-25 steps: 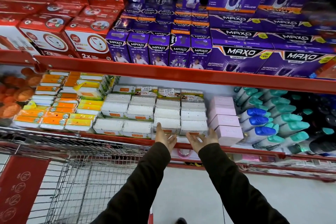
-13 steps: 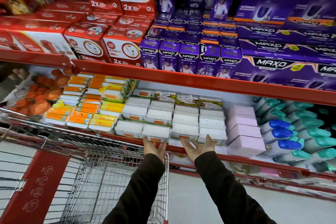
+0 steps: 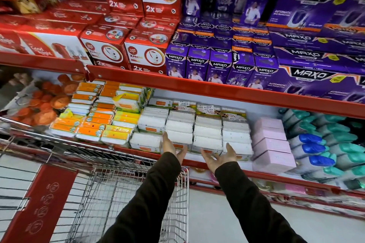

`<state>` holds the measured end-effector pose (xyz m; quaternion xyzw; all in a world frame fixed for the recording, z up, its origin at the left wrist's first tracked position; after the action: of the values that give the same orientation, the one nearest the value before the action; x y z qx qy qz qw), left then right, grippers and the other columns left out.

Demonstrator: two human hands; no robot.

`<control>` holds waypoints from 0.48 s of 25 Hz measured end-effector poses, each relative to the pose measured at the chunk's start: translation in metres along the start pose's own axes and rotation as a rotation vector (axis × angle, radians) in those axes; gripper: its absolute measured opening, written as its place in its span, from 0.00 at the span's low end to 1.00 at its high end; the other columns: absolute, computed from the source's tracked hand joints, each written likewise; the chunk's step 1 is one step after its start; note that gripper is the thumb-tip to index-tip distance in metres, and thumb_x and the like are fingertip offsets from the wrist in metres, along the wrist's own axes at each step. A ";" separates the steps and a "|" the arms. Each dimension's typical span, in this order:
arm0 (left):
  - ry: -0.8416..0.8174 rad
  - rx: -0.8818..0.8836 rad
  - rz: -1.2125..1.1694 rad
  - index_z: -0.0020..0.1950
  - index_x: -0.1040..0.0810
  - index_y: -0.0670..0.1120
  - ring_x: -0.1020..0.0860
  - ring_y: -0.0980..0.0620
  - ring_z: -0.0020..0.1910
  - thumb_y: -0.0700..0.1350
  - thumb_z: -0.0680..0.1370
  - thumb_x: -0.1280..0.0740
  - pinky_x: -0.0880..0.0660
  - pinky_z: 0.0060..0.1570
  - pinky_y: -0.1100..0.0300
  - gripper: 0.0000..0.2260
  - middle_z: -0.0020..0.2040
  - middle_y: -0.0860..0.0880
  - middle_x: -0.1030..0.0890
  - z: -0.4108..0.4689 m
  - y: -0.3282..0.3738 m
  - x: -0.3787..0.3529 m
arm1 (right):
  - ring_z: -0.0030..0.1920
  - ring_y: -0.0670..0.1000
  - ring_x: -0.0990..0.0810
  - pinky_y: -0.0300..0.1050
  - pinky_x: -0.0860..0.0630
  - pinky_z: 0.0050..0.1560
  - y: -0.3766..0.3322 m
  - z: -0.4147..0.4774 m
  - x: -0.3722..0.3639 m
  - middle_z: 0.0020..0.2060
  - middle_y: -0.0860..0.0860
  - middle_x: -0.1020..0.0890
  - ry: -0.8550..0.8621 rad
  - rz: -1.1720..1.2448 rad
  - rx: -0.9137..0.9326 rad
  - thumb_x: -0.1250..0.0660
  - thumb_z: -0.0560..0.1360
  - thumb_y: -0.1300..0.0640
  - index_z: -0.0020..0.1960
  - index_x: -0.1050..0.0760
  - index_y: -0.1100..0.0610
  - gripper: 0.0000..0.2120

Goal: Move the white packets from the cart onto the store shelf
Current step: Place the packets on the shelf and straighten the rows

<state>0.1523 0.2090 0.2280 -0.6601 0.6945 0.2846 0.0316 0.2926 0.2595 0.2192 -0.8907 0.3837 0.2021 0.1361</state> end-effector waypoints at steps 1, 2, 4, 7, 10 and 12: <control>-0.013 0.014 -0.008 0.78 0.39 0.51 0.31 0.39 0.64 0.60 0.79 0.37 0.23 0.64 0.47 0.30 0.79 0.43 0.42 -0.001 0.001 0.002 | 0.73 0.66 0.33 0.59 0.31 0.72 0.001 -0.001 0.001 0.75 0.65 0.38 -0.001 0.002 0.008 0.36 0.78 0.43 0.76 0.42 0.62 0.35; -0.015 0.023 -0.017 0.79 0.40 0.51 0.31 0.38 0.66 0.60 0.79 0.37 0.25 0.66 0.46 0.31 0.80 0.42 0.43 -0.005 0.003 0.006 | 0.72 0.65 0.32 0.58 0.31 0.72 0.005 -0.002 0.001 0.75 0.65 0.37 -0.002 0.003 0.010 0.36 0.78 0.42 0.76 0.41 0.62 0.35; 0.027 0.026 -0.051 0.80 0.45 0.50 0.34 0.36 0.72 0.60 0.80 0.40 0.28 0.69 0.44 0.32 0.80 0.41 0.44 -0.010 0.005 0.019 | 0.73 0.66 0.33 0.58 0.32 0.73 0.016 -0.004 0.004 0.75 0.66 0.38 -0.006 0.009 -0.010 0.36 0.77 0.41 0.76 0.42 0.62 0.37; 0.142 -0.032 -0.077 0.81 0.47 0.48 0.36 0.37 0.75 0.61 0.81 0.43 0.32 0.72 0.45 0.32 0.80 0.40 0.43 -0.006 0.020 0.044 | 0.75 0.66 0.36 0.58 0.34 0.74 0.043 -0.001 0.000 0.76 0.66 0.40 -0.045 0.000 -0.083 0.36 0.76 0.39 0.78 0.45 0.62 0.41; 0.164 -0.071 -0.055 0.80 0.45 0.46 0.38 0.40 0.77 0.61 0.81 0.43 0.34 0.73 0.47 0.33 0.80 0.41 0.43 0.007 0.046 0.058 | 0.75 0.66 0.36 0.57 0.35 0.75 0.066 0.006 -0.013 0.76 0.67 0.40 -0.061 -0.017 -0.116 0.36 0.77 0.39 0.77 0.44 0.64 0.41; 0.135 -0.074 -0.041 0.79 0.41 0.48 0.35 0.40 0.75 0.61 0.81 0.42 0.31 0.72 0.49 0.30 0.79 0.41 0.39 0.011 0.060 0.056 | 0.75 0.66 0.36 0.57 0.36 0.75 0.074 0.012 -0.020 0.75 0.68 0.40 -0.067 -0.010 -0.112 0.36 0.77 0.40 0.78 0.45 0.64 0.41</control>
<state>0.0852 0.1612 0.2160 -0.6927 0.6703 0.2641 -0.0338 0.2222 0.2277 0.2117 -0.8917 0.3624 0.2522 0.0998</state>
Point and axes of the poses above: each hand's wrist, its own z-axis towards the middle knuckle, its own x-axis out of the back of the hand, y = z × x, the point moved 1 cm from there along z, towards the middle knuckle
